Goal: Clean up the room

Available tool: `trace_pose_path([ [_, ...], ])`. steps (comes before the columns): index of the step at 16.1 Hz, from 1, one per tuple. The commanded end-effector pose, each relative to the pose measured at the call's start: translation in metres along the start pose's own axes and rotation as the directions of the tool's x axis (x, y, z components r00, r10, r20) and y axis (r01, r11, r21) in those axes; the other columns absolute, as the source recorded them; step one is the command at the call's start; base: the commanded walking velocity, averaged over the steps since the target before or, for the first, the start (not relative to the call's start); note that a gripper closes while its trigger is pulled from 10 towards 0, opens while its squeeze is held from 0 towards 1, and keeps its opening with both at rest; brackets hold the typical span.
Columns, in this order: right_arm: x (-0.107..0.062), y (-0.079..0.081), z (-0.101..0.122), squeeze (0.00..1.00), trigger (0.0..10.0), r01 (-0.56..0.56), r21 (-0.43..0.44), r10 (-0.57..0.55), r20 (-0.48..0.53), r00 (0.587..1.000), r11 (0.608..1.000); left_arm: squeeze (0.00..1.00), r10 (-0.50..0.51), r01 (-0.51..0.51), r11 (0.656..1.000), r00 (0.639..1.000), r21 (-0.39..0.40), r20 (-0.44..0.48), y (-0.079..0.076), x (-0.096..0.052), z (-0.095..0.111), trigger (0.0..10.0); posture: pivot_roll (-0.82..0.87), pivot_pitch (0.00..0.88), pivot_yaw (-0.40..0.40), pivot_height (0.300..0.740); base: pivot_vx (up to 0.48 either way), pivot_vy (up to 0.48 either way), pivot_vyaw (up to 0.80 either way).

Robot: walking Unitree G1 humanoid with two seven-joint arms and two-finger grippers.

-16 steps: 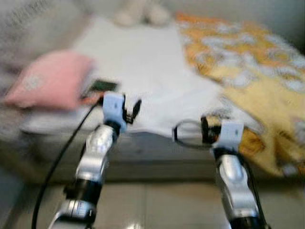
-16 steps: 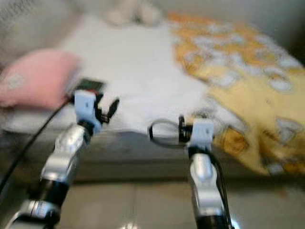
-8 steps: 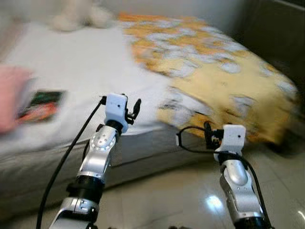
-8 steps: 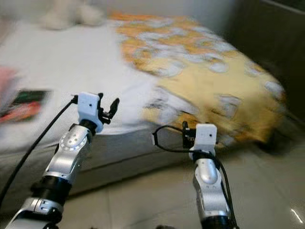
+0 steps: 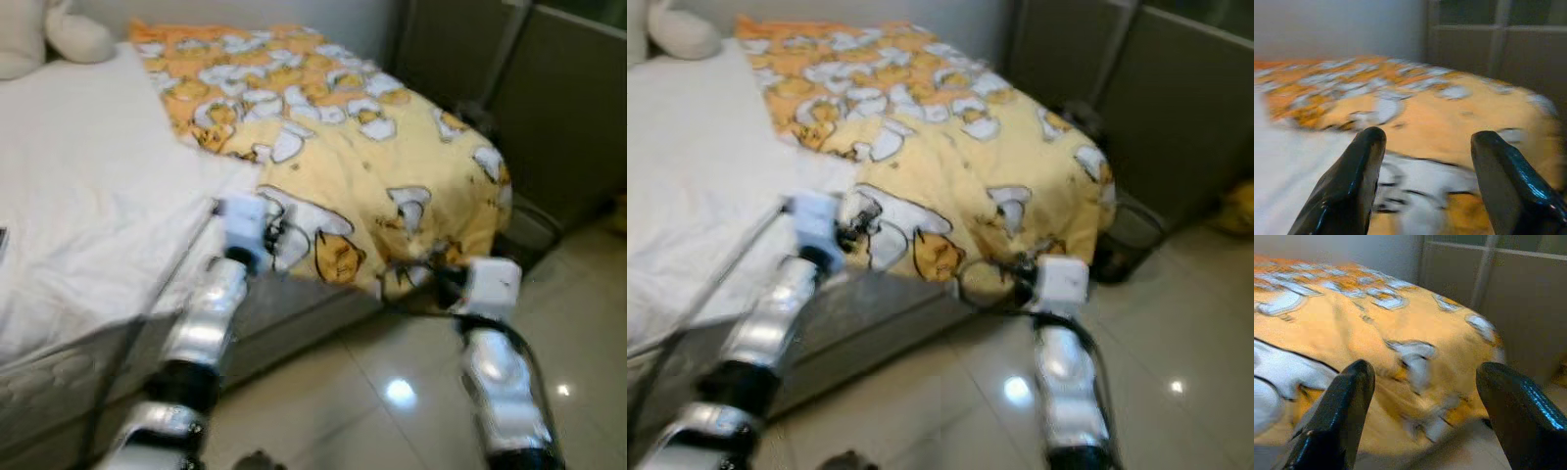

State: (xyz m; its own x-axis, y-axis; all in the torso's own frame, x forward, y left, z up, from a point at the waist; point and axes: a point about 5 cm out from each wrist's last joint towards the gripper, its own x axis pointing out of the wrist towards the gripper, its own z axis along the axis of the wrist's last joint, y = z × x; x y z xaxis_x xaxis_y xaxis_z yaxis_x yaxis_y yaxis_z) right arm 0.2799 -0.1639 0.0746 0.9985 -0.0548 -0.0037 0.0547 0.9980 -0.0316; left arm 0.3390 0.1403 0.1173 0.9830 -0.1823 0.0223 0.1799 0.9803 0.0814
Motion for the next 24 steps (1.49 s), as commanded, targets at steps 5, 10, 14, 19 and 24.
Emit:
trace_pose_path([
  [5, -0.004, -0.009, -0.001, 1.0, 10.0, -0.001, -0.031, 0.002, 0.019, 1.0, 1.0, 1.0, 0.041, -0.04, 0.999, 0.998, 0.005, -0.044, 0.001, 0.008, -0.002, 10.0, 0.1, 0.0, -0.037, 0.74, 0.48, 0.0, 0.0],
  [10, -0.006, -0.011, -0.01, 1.0, 10.0, 0.013, -0.025, -0.014, -0.044, 0.999, 1.0, 1.0, 0.069, -0.069, 0.998, 0.995, -0.001, -0.068, 0.008, 0.011, -0.004, 10.0, 0.09, 0.0, -0.038, 0.74, 0.476, 0.0, -0.47],
  [14, -0.009, -0.012, -0.013, 1.0, 10.0, 0.016, -0.026, -0.017, -0.056, 0.998, 1.0, 1.0, 0.094, -0.096, 0.995, 0.991, -0.018, -0.092, 0.012, 0.013, -0.005, 10.0, 0.09, 0.0, -0.033, 0.74, 0.461, 0.0, -0.77],
  [19, -0.01, -0.007, -0.012, 0.0, 10.0, -0.04, -0.046, 0.038, -0.05, 0.998, 0.998, 0.0, 0.172, -0.171, 0.985, 0.97, 0.019, -0.17, 0.028, 0.012, -0.018, 10.0, 0.08, 0.0, -0.036, 0.74, 0.087, 0.283, -0.11],
  [24, -0.008, -0.004, -0.01, 0.0, 10.0, -0.081, -0.063, 0.079, -0.039, 0.996, 0.995, 0.0, 0.148, -0.148, 0.989, 0.985, 0.008, -0.085, 0.023, 0.016, -0.005, 10.0, 0.1, 0.0, -0.045, 0.74, 0.174, 0.23, 0.12],
])
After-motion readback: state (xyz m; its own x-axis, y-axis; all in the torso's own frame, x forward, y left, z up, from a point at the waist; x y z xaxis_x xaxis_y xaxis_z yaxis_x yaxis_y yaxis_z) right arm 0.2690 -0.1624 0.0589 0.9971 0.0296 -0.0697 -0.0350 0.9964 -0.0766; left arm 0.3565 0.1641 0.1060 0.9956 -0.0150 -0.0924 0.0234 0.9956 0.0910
